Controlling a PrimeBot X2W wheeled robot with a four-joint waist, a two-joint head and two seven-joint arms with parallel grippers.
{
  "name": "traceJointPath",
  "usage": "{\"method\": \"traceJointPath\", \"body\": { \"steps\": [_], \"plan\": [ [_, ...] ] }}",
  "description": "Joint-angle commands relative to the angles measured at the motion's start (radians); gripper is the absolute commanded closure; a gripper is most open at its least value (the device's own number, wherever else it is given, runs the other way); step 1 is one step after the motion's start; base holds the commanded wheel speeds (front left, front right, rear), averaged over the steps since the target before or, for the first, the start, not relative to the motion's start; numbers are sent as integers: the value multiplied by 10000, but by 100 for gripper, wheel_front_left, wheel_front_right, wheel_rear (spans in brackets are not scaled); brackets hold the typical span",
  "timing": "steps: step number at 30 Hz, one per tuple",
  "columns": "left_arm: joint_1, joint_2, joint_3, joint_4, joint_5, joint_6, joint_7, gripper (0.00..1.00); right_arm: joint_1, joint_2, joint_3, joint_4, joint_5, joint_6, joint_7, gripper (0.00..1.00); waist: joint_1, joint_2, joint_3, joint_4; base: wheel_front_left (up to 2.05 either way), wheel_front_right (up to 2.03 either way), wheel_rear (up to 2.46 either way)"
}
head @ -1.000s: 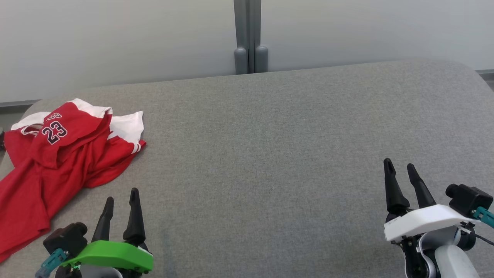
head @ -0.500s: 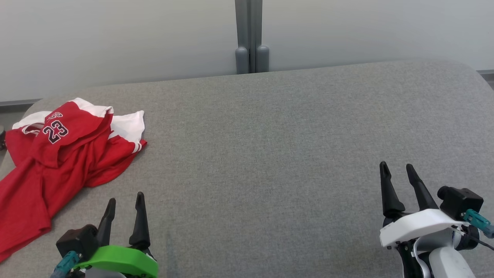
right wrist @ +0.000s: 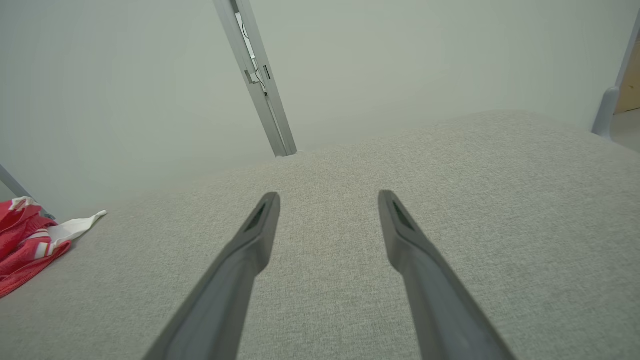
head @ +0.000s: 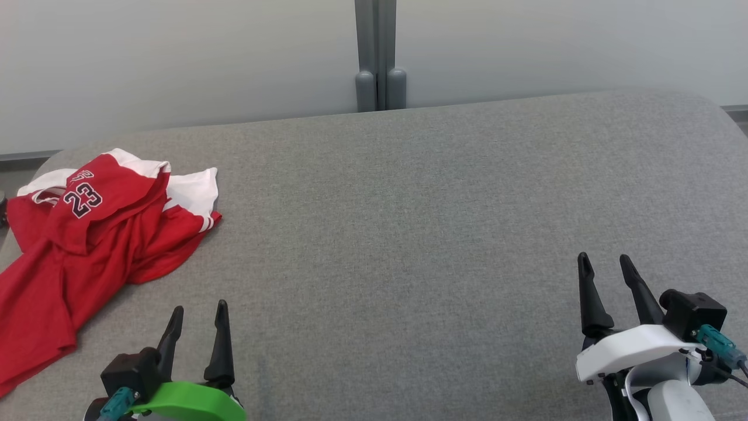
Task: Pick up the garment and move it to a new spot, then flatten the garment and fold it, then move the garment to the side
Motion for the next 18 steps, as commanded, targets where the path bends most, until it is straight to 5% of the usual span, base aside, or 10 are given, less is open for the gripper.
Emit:
{"method": "traceJointPath", "body": {
  "steps": [1,18],
  "plan": [
    [19,-21,17,-8,187,-90,-85,0,62,-29,-27,5,-247,3,-109,0,0,0,-2,1,0,0,0],
    [114,-128,102,330,1087,-329,-429,0,44,2,184,199,-1107,3,-447,0,0,0,2,12,0,0,0]
  ]
}}
